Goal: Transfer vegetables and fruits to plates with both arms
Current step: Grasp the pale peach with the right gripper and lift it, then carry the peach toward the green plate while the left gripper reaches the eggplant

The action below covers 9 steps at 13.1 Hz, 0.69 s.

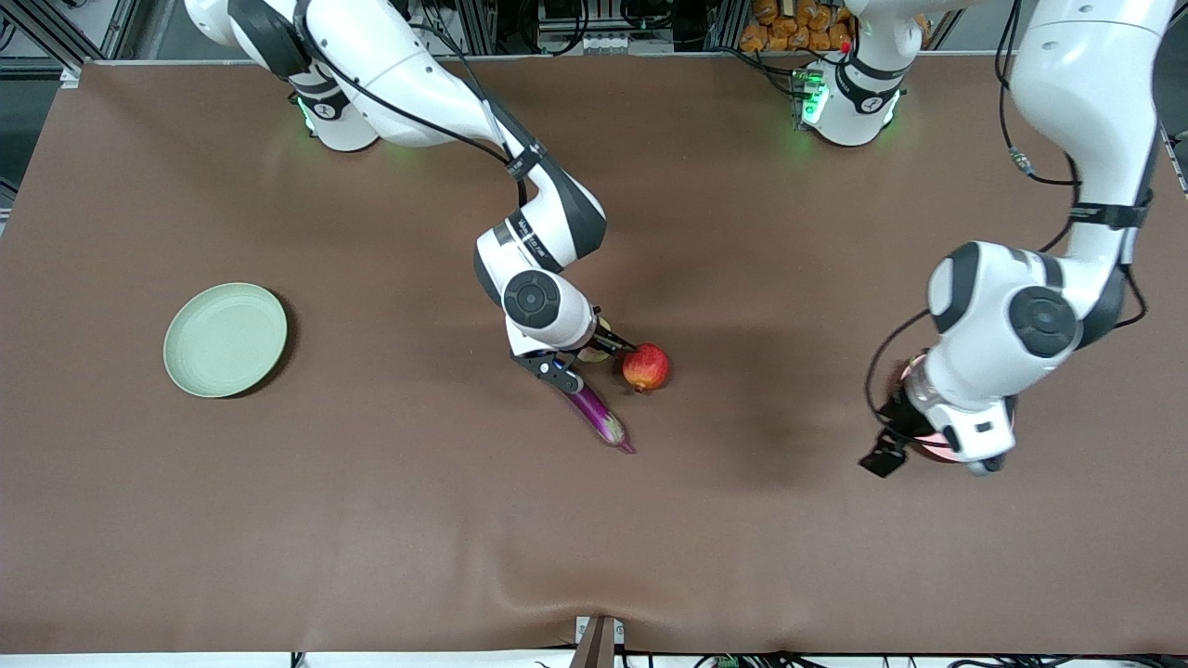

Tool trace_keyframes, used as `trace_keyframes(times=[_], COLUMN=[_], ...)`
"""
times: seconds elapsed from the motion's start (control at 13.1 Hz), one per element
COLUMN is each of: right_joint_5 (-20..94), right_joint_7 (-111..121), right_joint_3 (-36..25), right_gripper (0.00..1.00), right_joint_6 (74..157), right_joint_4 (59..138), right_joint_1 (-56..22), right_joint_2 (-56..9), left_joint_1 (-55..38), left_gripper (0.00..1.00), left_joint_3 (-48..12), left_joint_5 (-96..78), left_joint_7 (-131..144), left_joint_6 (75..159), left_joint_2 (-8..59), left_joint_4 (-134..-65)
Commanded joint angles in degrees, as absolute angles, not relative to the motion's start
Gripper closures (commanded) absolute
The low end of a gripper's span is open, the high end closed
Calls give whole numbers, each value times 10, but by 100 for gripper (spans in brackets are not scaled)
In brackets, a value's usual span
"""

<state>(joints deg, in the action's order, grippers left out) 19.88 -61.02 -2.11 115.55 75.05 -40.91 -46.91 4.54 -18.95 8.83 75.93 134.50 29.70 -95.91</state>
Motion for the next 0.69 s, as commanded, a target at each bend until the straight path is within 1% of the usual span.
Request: trace_keyframes(times=[0.0,0.15,0.3,0.38,0.53,0.61], right_joint_5=[210,207,177,152,136,122], right_joint_7=[-610,-559,-463,-414,-274,-216], right_joint_3=[-17,-15,-33,-39,-41,-41], right_gripper=[100,100,100,100,100,100], right_joint_6=[1026,957,893,879,879,882], right_joint_4=[688,686,707,730,799,832], right_joint_1=[-346,-286,-229,-192,-128,-95], right_joint_2=[-454,-413,-362,-333,-274,-252], left_joint_1=[-18,-68,-111,-130,-172,-210], left_gripper=[0,0,0,0,0,0], left_joint_3=[-180,-179,-178,-176,-174,-159], left_joint_5=[120,132,148,149,149,164], left_joint_7=[799,845,901,928,979,1002], left_joint_6=[1330,1330,1330,1330,1330,1330], left_joint_2=[307,321,341,351,388,408], left_joint_4=[-932,-921,-903,-882,-833,-815])
